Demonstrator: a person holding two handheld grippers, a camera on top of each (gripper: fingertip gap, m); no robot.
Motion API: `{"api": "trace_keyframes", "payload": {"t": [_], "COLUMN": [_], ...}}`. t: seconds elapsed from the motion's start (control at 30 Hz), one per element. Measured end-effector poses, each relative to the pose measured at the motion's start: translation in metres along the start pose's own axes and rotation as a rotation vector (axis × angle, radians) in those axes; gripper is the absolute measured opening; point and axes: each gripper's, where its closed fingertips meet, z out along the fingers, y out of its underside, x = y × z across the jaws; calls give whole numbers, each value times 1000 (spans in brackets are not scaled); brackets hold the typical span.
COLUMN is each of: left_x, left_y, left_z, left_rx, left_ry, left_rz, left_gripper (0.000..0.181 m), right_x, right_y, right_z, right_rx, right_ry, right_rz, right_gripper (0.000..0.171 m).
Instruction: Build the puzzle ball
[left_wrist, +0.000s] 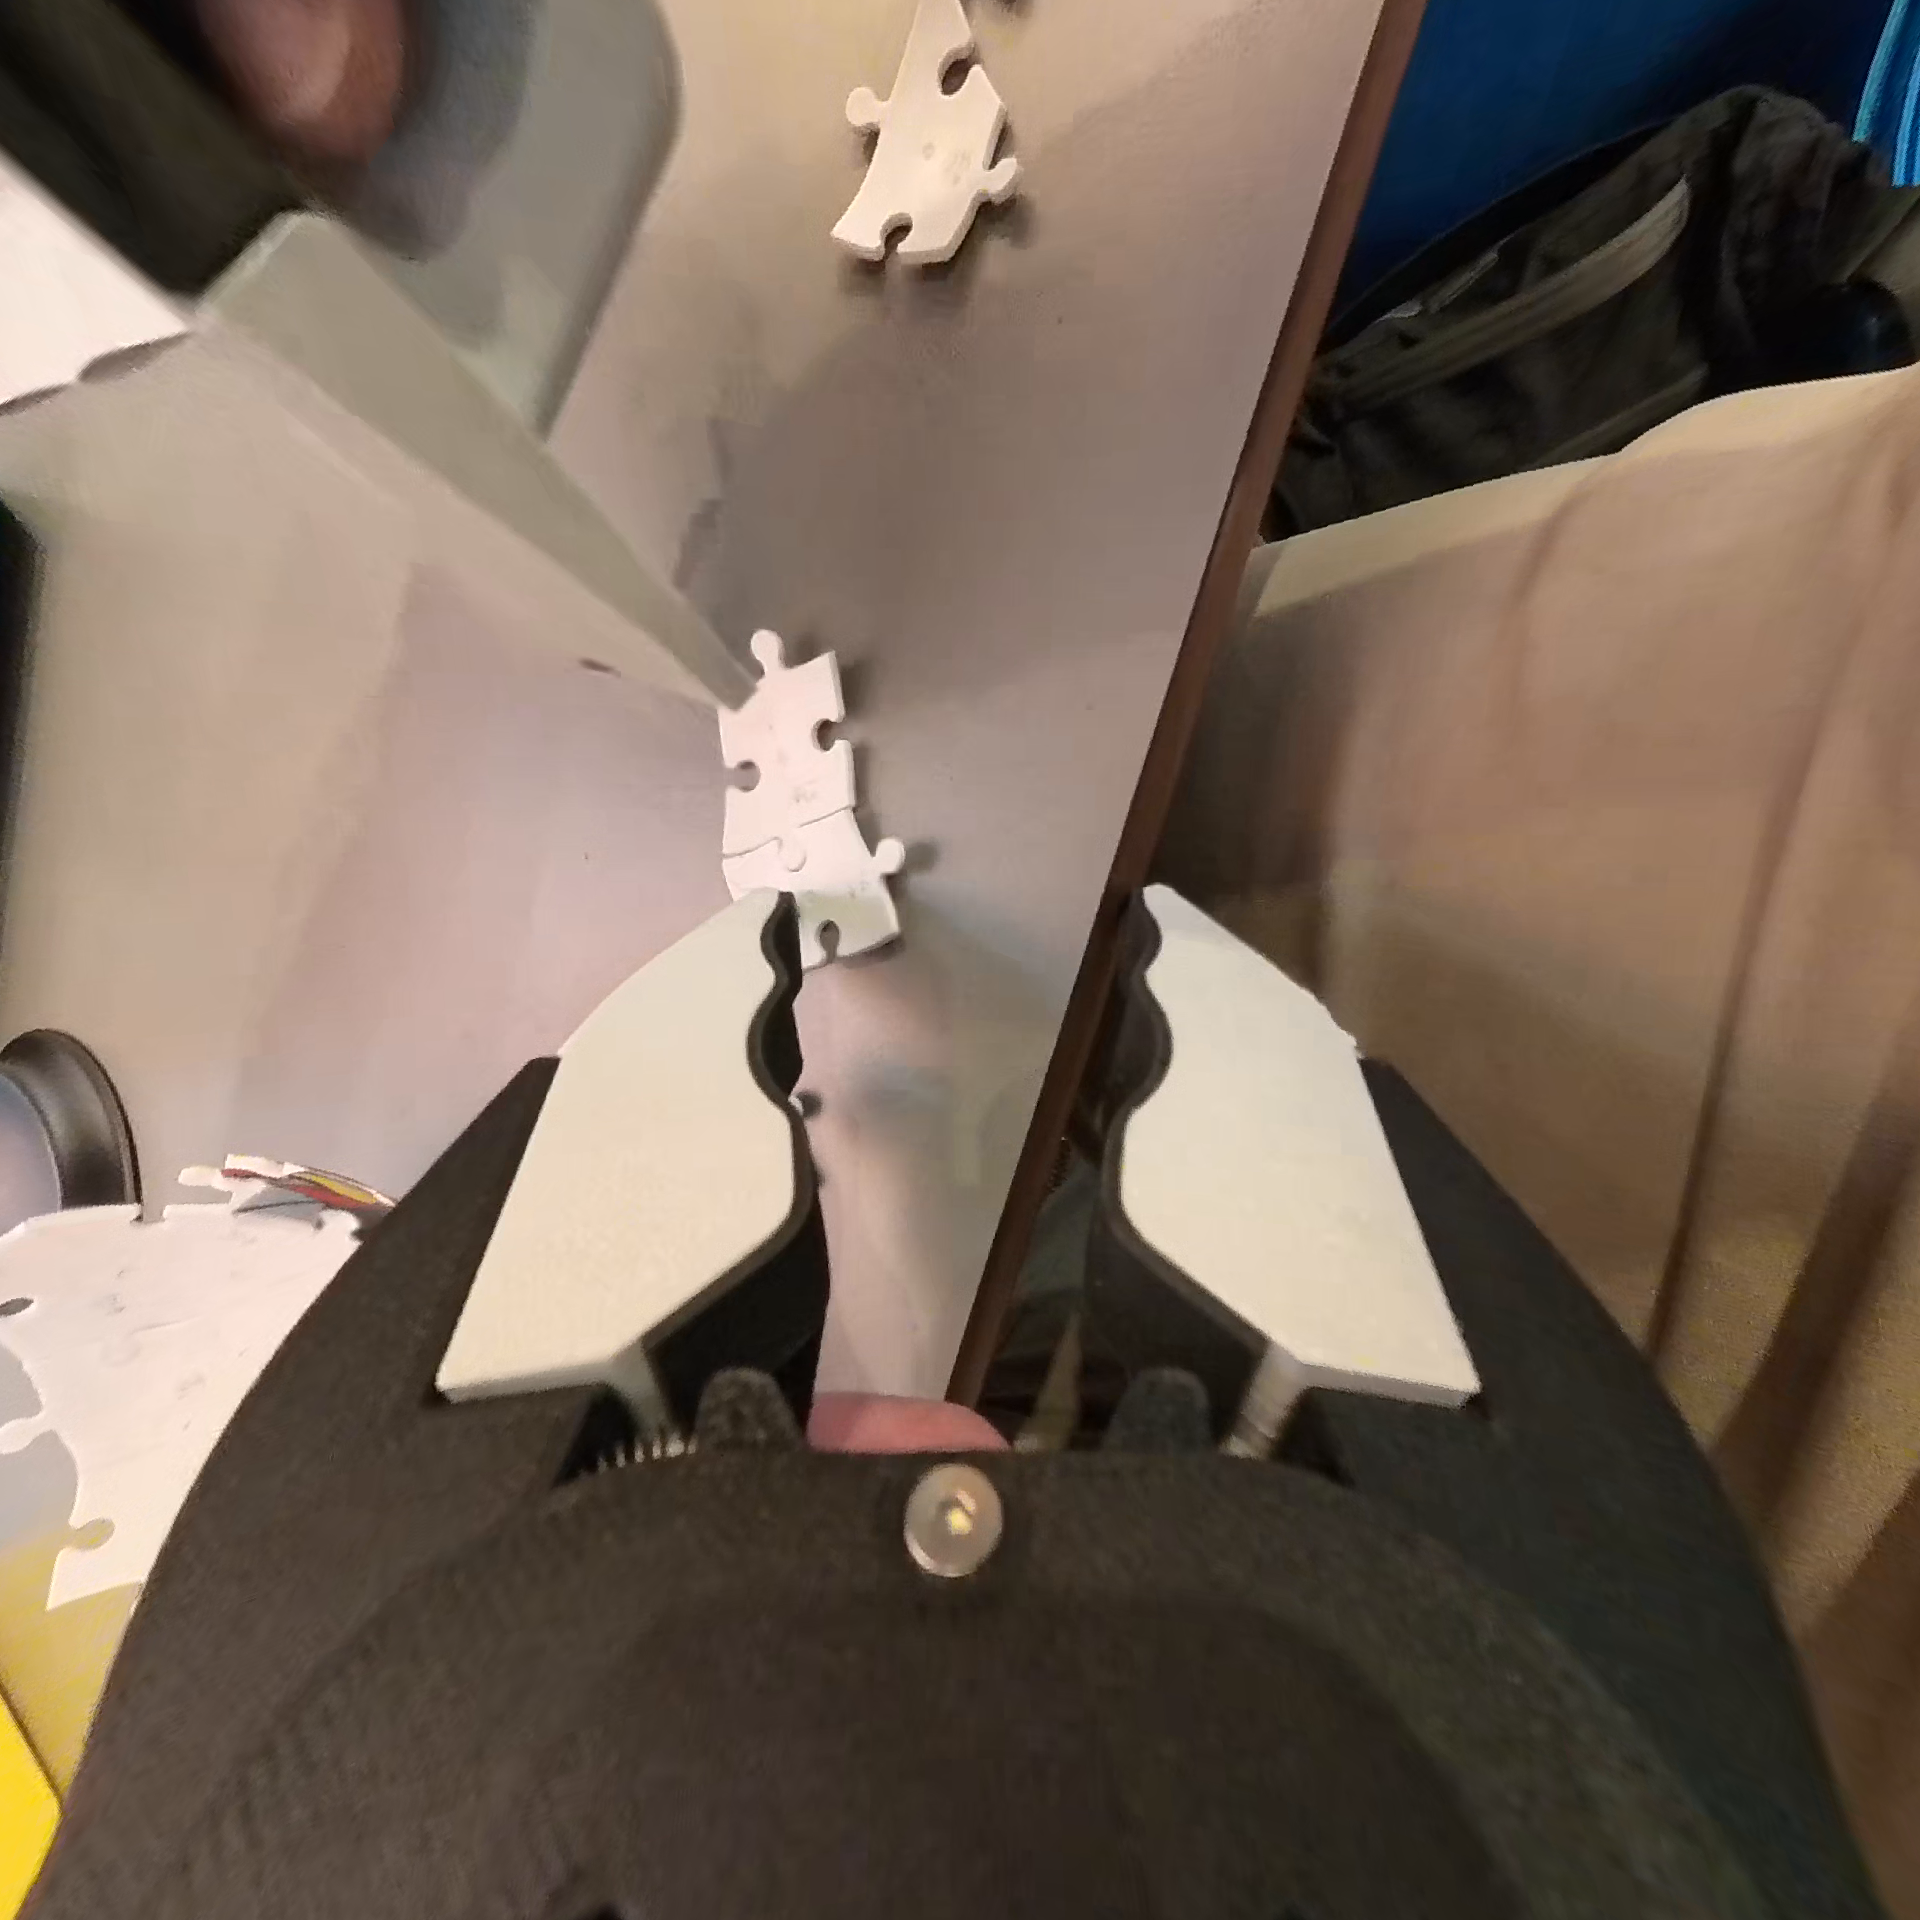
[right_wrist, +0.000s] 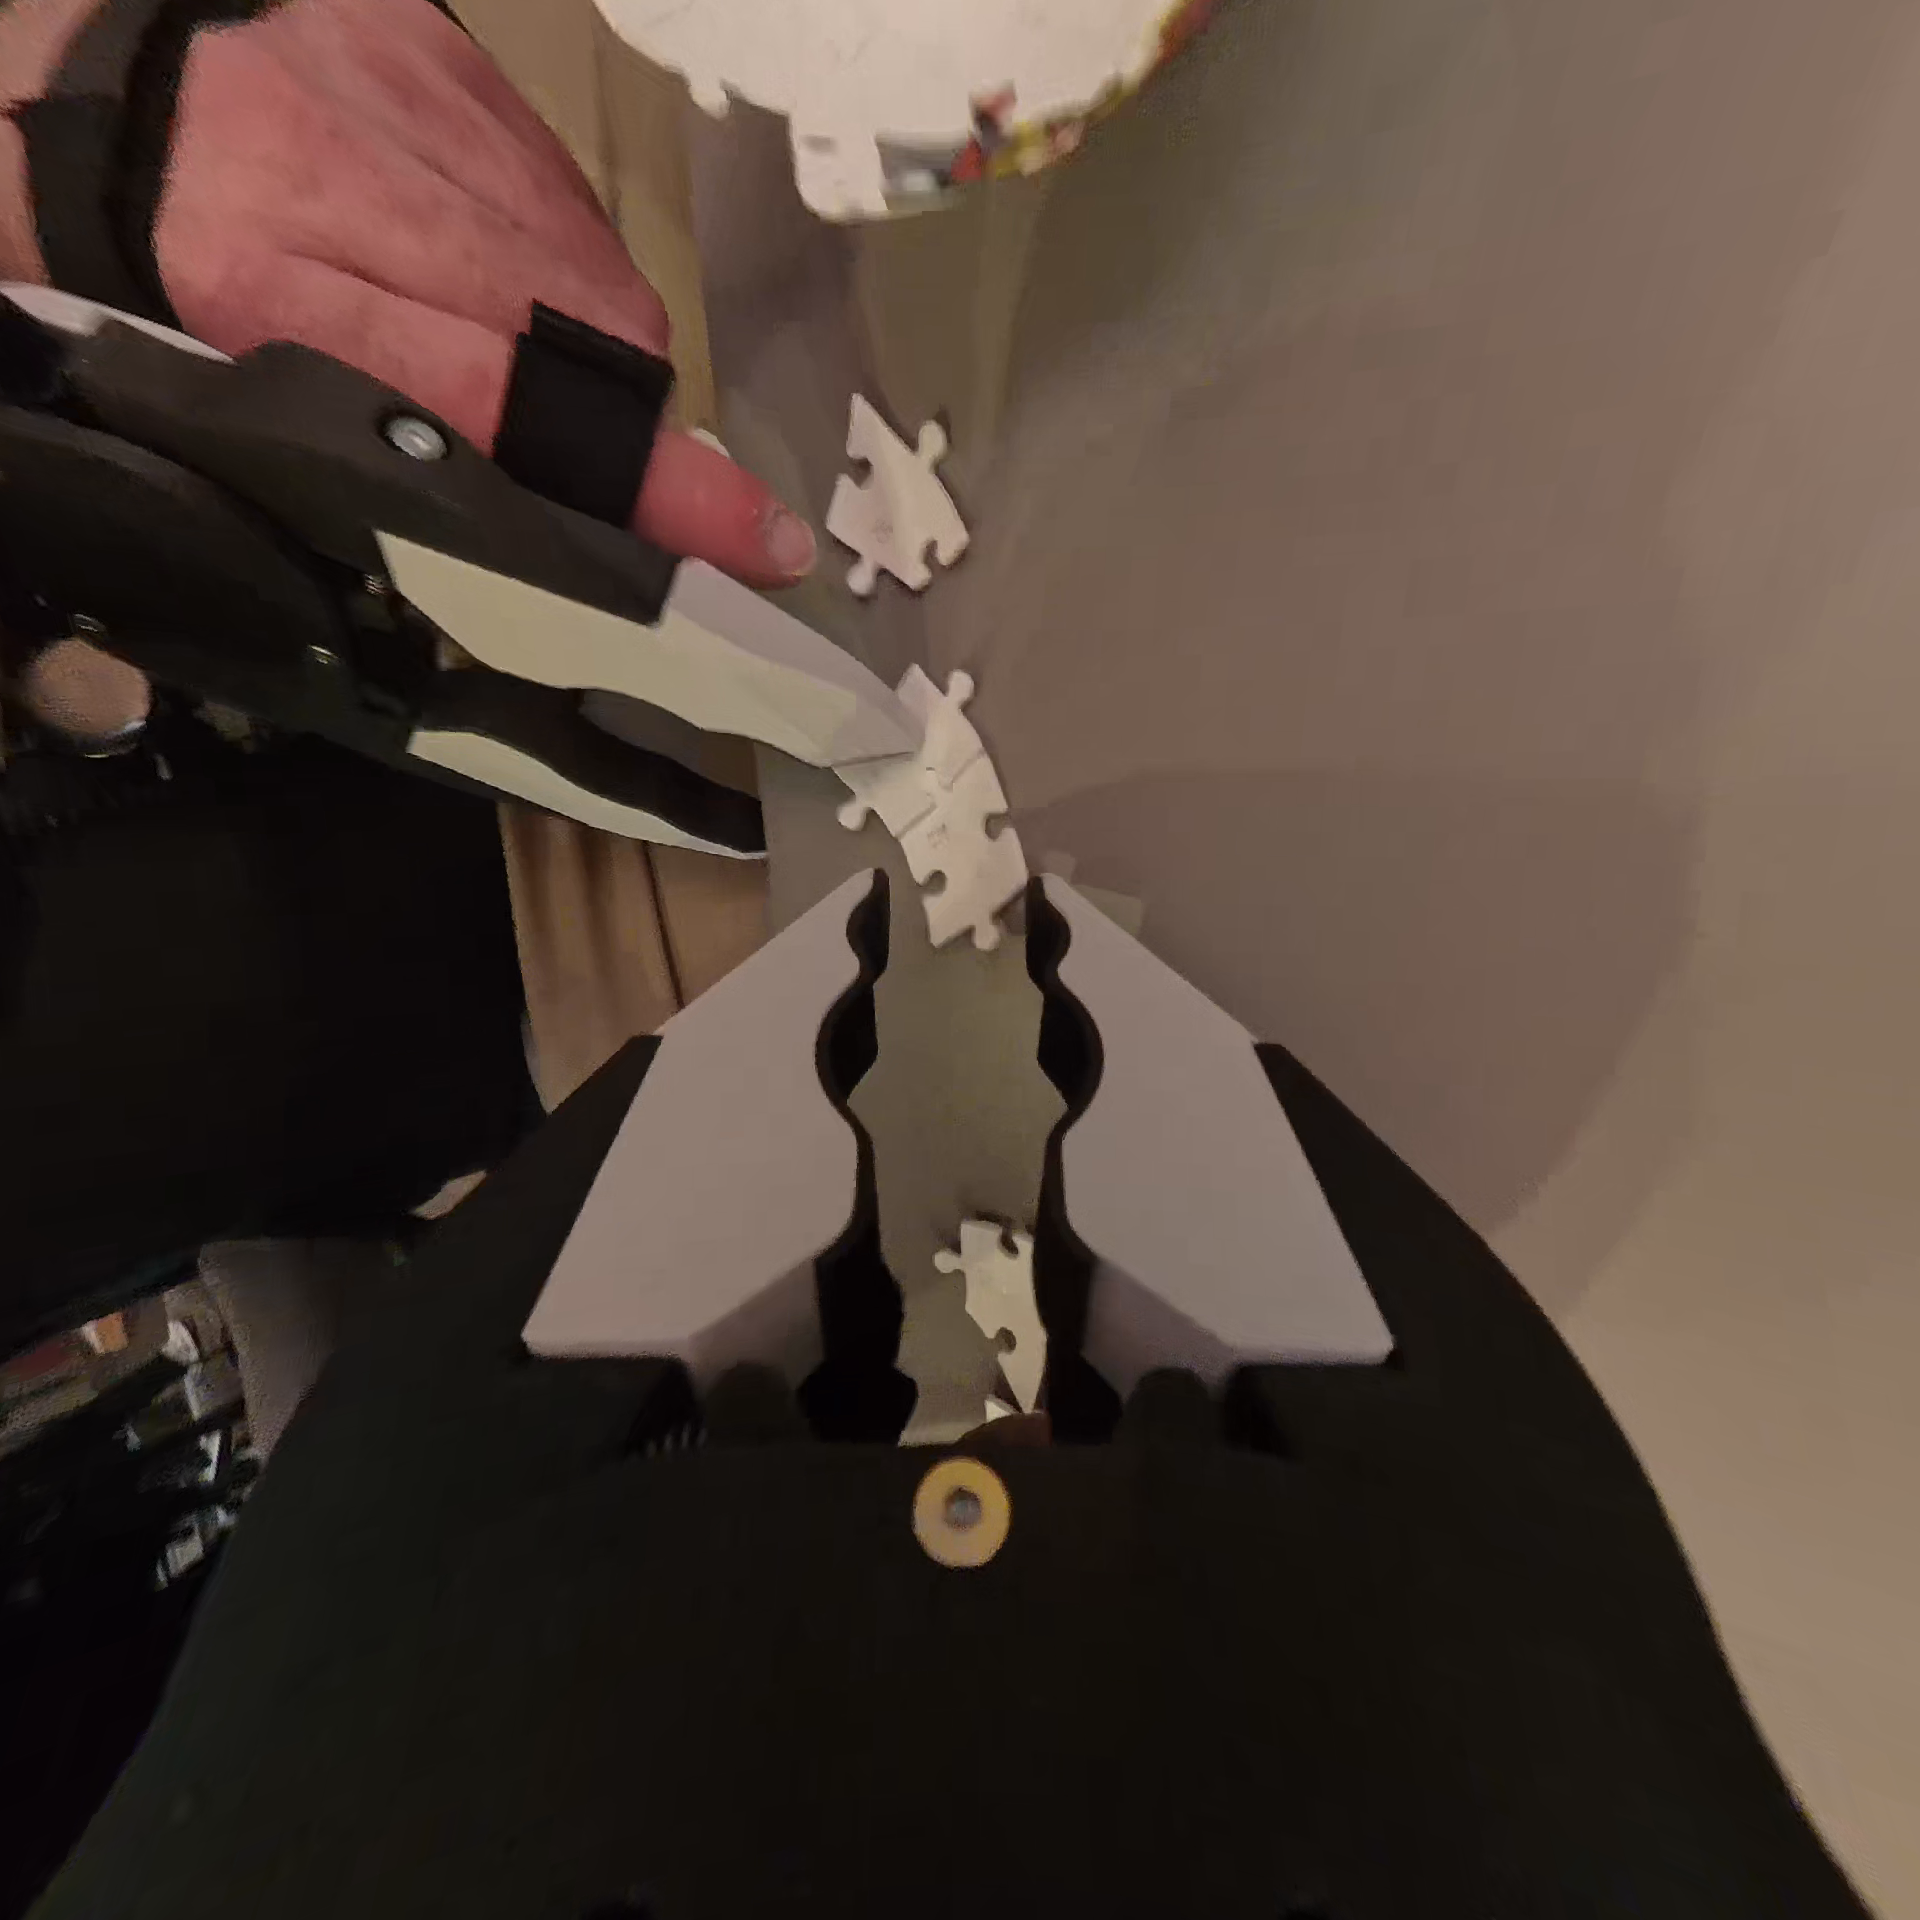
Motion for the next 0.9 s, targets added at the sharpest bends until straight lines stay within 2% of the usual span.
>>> {"api": "trace_keyframes", "payload": {"t": [0.3,0.63,0.9], "left_x": [0,2,1], "left_y": [-2,-7,-8], "left_z": [-1,5,6], "left_rx": [-19,-55,-40], "left_ry": [-10,19,33], "left_rz": [24,50,0], "left_gripper": [59,62,65], "right_x": [6,6,9], "right_y": [4,6,9], "right_z": [2,4,-6], "right_rx": [153,212,265], "right_ry": [70,68,102], "right_rz": [106,117,149], "right_gripper": [18,9,22]}}
